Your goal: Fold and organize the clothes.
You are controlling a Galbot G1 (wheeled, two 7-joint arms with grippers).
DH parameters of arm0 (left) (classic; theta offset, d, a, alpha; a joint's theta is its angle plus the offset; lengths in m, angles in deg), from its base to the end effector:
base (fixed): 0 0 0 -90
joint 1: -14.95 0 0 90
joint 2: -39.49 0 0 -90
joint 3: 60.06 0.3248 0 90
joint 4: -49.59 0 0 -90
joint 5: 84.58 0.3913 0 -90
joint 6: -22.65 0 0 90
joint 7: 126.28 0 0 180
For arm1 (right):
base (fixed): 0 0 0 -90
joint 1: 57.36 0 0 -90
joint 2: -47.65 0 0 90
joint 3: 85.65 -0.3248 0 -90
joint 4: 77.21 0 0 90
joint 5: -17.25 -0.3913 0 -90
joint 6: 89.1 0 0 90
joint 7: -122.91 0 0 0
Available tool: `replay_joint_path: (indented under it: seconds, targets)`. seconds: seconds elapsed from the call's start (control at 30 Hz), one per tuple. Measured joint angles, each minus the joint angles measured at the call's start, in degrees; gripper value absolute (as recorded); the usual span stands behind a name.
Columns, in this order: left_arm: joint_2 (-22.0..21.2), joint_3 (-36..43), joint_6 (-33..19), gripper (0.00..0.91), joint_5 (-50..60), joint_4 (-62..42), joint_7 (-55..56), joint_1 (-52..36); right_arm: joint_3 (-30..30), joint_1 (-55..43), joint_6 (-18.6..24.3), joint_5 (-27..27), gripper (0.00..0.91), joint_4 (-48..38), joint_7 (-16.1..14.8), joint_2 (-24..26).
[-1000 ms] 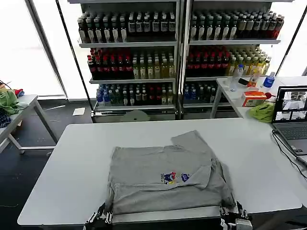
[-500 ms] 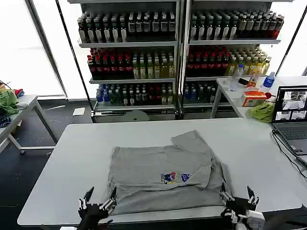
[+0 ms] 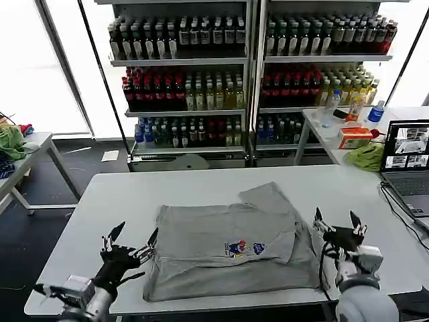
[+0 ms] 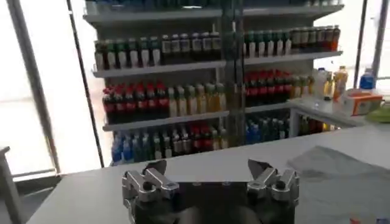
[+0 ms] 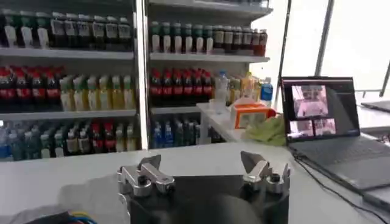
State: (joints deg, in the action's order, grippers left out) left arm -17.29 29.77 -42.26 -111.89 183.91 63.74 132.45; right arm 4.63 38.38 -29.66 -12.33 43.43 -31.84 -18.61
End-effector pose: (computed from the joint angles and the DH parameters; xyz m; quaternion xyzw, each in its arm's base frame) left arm 0.2287 0.0289 -0.1670 -0.1041 -0.9867 -0.0544 0.1127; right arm 0.3234 -0.0490 -0.1485 -0.0906 -0.9927 -0.0054 0.0798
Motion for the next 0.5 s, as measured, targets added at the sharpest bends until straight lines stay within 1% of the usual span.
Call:
replay_joint_path:
  seconds: [0.23,0.5]
  targets:
    - [5.43,4.03,0.29,0.907,-6.36,-7.82,-2.12,-11.24,5.19,-10.82,-1.24,-2.07,0.907,-7.11,-0.27,0.81]
    - [7.15,10.66,0.9,0.907,-9.98,-17.76,-3.68,-23.37,11.34,-20.23,-1.88,-2.8,0.907,-16.17,-1.58,0.2]
